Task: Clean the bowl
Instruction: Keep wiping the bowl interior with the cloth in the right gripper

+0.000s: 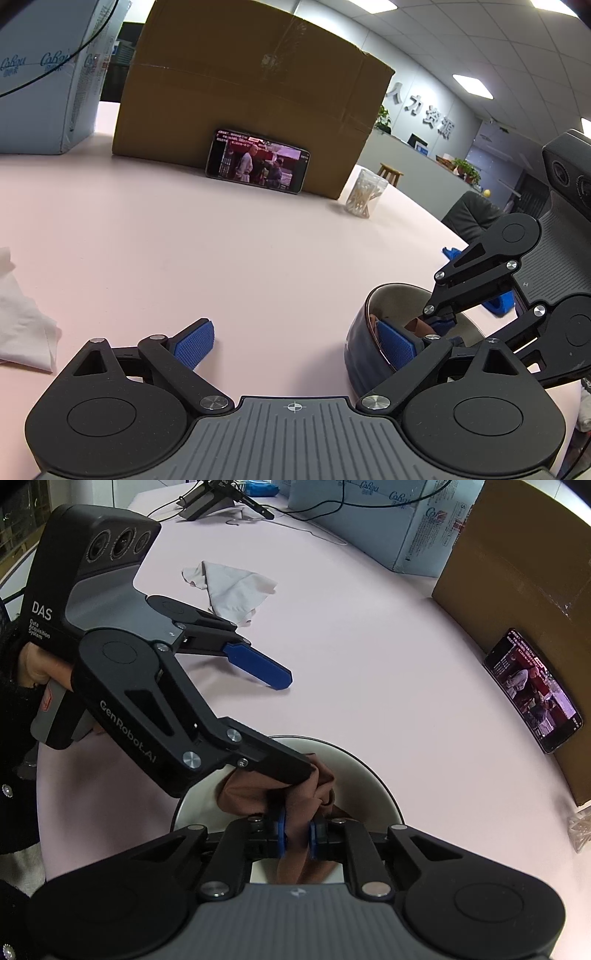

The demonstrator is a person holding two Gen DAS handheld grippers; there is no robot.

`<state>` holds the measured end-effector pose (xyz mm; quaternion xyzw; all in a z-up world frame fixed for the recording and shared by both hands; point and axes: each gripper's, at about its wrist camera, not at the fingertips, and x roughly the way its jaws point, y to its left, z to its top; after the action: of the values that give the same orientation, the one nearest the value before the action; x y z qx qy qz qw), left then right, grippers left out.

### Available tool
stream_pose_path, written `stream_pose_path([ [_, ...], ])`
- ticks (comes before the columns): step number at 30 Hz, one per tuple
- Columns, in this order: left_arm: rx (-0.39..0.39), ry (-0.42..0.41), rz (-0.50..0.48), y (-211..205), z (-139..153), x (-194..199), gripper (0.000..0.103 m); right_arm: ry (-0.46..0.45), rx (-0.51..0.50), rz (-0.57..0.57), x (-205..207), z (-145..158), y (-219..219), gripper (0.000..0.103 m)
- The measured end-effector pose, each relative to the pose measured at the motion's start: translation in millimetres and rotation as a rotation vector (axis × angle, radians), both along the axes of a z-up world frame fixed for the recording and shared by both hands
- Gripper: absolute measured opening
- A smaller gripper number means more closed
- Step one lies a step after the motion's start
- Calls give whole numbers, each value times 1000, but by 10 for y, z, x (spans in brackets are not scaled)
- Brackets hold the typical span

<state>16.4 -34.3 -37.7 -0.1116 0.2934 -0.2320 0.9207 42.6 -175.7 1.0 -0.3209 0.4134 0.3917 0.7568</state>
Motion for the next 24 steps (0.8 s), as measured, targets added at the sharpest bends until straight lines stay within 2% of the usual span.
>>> stream_pose_path([
  [5,0,0,0,-5,1,-12,96,3,-36,1,-33,11,-15,13],
  [12,0,1,0,-4,0,-16,96,21,19,24,-28,-10,5,13],
  [17,0,1,0,2,0,-12,96,8,37,-9,31,-23,-25,14],
  [24,0,1,0,1,2,-18,96,-11,36,7,-32,-26,0,17],
])
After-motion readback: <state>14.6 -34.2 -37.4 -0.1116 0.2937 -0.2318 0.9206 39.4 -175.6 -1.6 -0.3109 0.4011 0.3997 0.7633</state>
